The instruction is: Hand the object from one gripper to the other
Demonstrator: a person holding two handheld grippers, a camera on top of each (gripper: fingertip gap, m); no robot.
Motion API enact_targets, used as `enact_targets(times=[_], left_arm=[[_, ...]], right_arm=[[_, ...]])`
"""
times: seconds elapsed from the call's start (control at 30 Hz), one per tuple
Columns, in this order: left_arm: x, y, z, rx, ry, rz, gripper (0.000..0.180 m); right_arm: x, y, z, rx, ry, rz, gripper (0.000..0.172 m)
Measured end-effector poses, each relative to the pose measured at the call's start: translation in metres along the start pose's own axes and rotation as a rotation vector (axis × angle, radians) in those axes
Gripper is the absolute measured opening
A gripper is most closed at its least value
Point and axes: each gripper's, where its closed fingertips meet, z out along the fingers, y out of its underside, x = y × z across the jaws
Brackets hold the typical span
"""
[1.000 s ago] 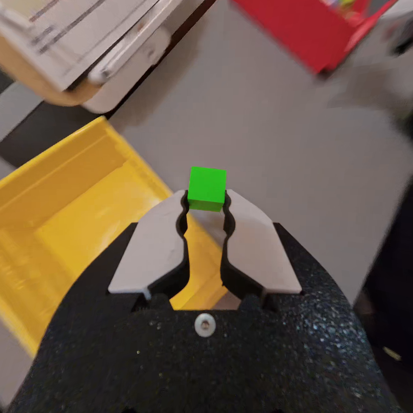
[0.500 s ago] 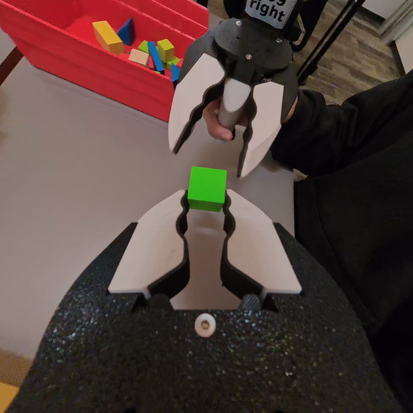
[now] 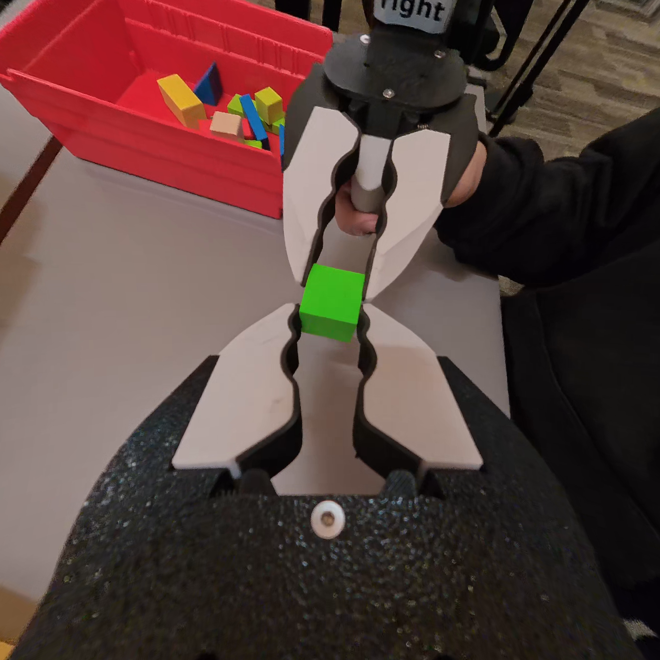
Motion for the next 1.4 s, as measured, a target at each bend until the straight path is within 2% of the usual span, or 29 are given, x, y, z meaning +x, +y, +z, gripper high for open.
enact_targets(times=[0.07, 0.13, 0.2, 0.23, 0.3, 0.37, 0.4, 0.47, 0.53, 0.63, 0.8, 0.93, 1.03, 1.07, 1.23, 1.3, 1.4], left_arm=[[-0.005, -0.005, 0.0, 0.039, -0.029, -0.013, 0.03], [-0.015, -0.004, -0.001, 0.055, -0.096, -0.03, 0.04], [-0.026, -0.002, -0.004, 0.079, -0.178, -0.038, 0.052], [-0.032, -0.004, -0.006, 0.115, -0.224, -0.042, 0.058], [-0.041, -0.012, -0.014, 0.227, -0.303, -0.051, 0.055], [-0.044, -0.022, -0.025, 0.377, -0.332, -0.071, 0.065], [-0.046, -0.025, -0.03, 0.445, -0.336, -0.083, 0.058], [-0.048, -0.025, -0.033, 0.528, -0.313, -0.107, 0.053], [-0.057, -0.019, -0.031, 0.551, -0.34, -0.153, 0.058], [-0.067, -0.01, -0.019, 0.487, -0.392, -0.171, 0.066], [-0.069, -0.005, 0.005, 0.33, -0.446, -0.105, 0.07], [-0.061, -0.017, 0.027, 0.276, -0.399, -0.057, 0.071], [-0.057, -0.038, 0.043, 0.27, -0.355, -0.046, 0.073], [-0.056, -0.048, 0.048, 0.277, -0.343, -0.042, 0.074], [-0.068, -0.108, 0.079, 0.329, -0.391, -0.097, 0.086], [-0.083, -0.114, 0.099, 0.262, -0.428, -0.146, 0.089], [-0.107, -0.109, 0.136, 0.122, -0.459, -0.23, 0.088]], right_arm=[[0.005, -0.003, -0.004, 0.012, 0.032, -0.008, 0.026], [0.016, -0.008, -0.016, 0.023, 0.092, -0.018, 0.026], [0.042, -0.011, -0.045, 0.012, 0.252, -0.038, 0.026], [0.06, -0.011, -0.067, -0.005, 0.368, -0.05, 0.026], [0.101, 0.0, -0.127, -0.08, 0.654, -0.047, 0.026], [0.13, 0.018, -0.19, -0.158, 0.899, -0.024, 0.026], [0.139, 0.029, -0.218, -0.197, 0.997, 0.005, 0.026], [0.149, 0.048, -0.26, -0.242, 1.135, 0.064, 0.026], [0.154, 0.065, -0.287, -0.308, 1.232, 0.112, 0.026], [0.158, 0.084, -0.302, -0.432, 1.299, 0.132, 0.026], [0.163, 0.097, -0.293, -0.512, 1.301, 0.133, 0.026], [0.164, 0.103, -0.283, -0.538, 1.274, 0.15, 0.026], [0.164, 0.102, -0.279, -0.537, 1.262, 0.146, 0.027], [0.164, 0.101, -0.277, -0.53, 1.252, 0.149, 0.029], [0.159, 0.074, -0.295, -0.447, 1.351, 0.11, 0.069], [0.155, 0.06, -0.304, -0.397, 1.391, 0.082, 0.075], [0.149, 0.047, -0.315, -0.345, 1.41, 0.067, 0.075]])
